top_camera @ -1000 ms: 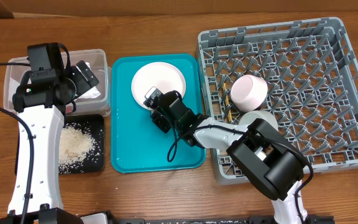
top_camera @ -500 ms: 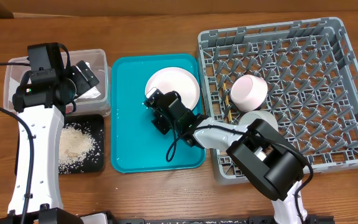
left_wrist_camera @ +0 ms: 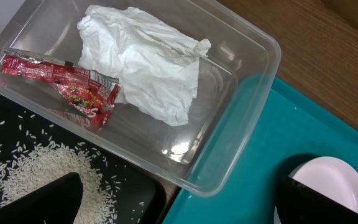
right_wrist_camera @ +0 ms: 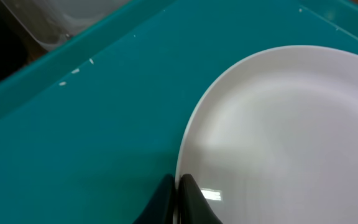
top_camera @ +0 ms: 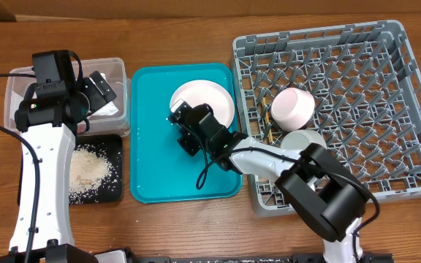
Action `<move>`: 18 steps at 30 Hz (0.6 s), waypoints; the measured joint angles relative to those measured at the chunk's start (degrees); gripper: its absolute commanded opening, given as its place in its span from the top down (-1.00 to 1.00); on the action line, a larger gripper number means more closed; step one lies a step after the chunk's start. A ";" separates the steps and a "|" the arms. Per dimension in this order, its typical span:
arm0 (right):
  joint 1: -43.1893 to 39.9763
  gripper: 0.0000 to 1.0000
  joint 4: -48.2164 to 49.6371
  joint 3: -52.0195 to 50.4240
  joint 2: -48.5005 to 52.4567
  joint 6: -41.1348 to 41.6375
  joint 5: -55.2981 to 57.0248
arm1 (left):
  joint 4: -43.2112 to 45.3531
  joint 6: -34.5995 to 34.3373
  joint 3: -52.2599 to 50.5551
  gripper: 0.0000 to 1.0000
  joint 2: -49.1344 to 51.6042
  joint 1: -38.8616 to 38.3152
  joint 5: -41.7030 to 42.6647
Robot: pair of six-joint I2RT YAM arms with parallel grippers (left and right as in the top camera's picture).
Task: Sort waste into correct bins and load items into the dishwasher
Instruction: 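Move the right gripper to the large white plate and grasp its edge, then lift the white plate into the rack and stand it upright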
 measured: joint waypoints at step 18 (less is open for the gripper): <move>-11.08 0.92 0.04 0.00 -26.16 22.99 -11.43 | 0.00 0.00 0.00 -1.00 -0.02 0.00 0.00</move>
